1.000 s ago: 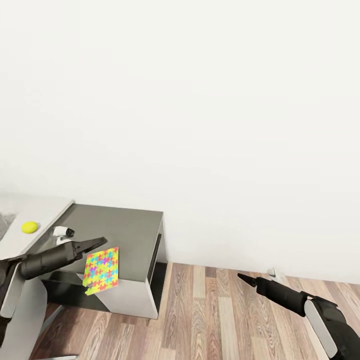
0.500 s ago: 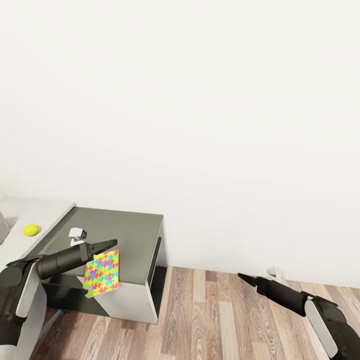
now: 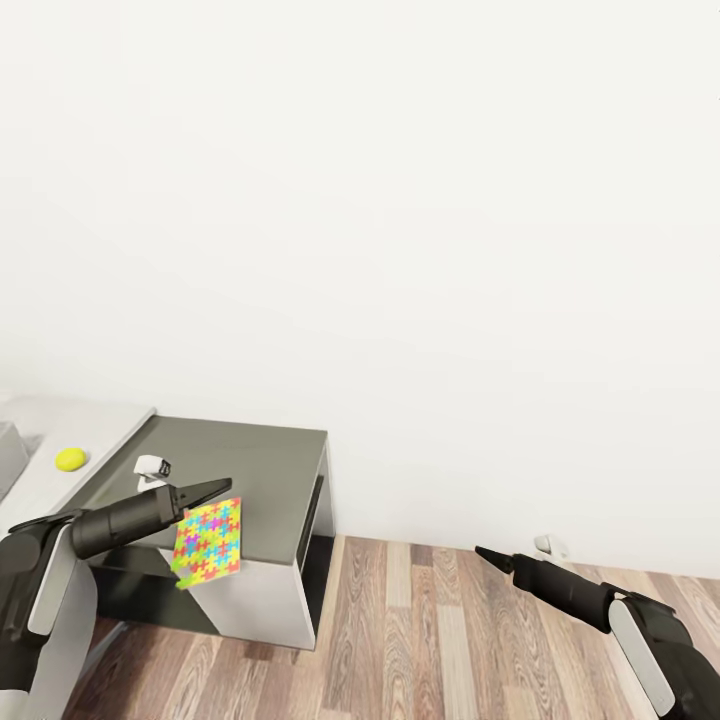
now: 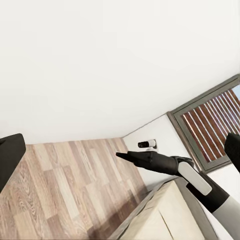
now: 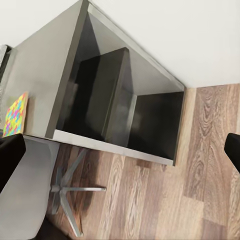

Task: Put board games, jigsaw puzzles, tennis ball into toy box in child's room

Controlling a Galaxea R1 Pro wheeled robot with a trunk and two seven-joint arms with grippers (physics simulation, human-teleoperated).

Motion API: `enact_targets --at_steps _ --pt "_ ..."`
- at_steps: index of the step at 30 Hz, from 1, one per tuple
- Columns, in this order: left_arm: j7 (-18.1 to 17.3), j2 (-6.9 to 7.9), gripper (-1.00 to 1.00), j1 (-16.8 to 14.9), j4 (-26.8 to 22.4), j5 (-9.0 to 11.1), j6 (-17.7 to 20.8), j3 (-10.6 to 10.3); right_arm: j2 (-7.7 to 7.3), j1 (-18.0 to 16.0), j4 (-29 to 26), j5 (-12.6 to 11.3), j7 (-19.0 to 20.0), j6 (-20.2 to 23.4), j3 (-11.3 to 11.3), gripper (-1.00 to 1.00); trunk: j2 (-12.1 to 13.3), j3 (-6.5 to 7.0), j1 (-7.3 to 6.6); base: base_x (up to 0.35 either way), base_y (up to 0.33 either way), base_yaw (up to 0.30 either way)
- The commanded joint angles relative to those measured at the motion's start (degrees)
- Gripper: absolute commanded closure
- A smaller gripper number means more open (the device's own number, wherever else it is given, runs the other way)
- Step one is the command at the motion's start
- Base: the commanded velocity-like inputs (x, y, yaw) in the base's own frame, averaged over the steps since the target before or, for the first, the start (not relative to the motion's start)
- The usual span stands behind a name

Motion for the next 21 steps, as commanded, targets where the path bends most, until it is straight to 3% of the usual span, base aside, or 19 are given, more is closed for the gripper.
enact_targets --at_steps 1,10,21 --pt "-0.07 0.02 -1.00 -0.04 -0.01 0.12 0.43 0.02 0.00 -0.04 -0.01 -0.27 0.07 0.39 -0.06 -1.00 -0.11 -0.02 0.03 -0.046 0.000 0.000" --pt "-0.10 0.03 -1.00 -0.04 -0.01 0.12 0.41 0.03 0.00 -0.04 -0.01 -0.26 0.04 0.38 -0.02 -1.00 -0.11 0.84 0.03 -0.180 0.075 0.000" --pt "-0.17 0.03 -1.00 -0.04 -0.01 0.12 0.27 0.03 0.00 -0.04 0.04 -0.25 -0.01 0.33 -0.01 -1.00 -0.11 1.88 0.03 -0.042 0.021 0.000"
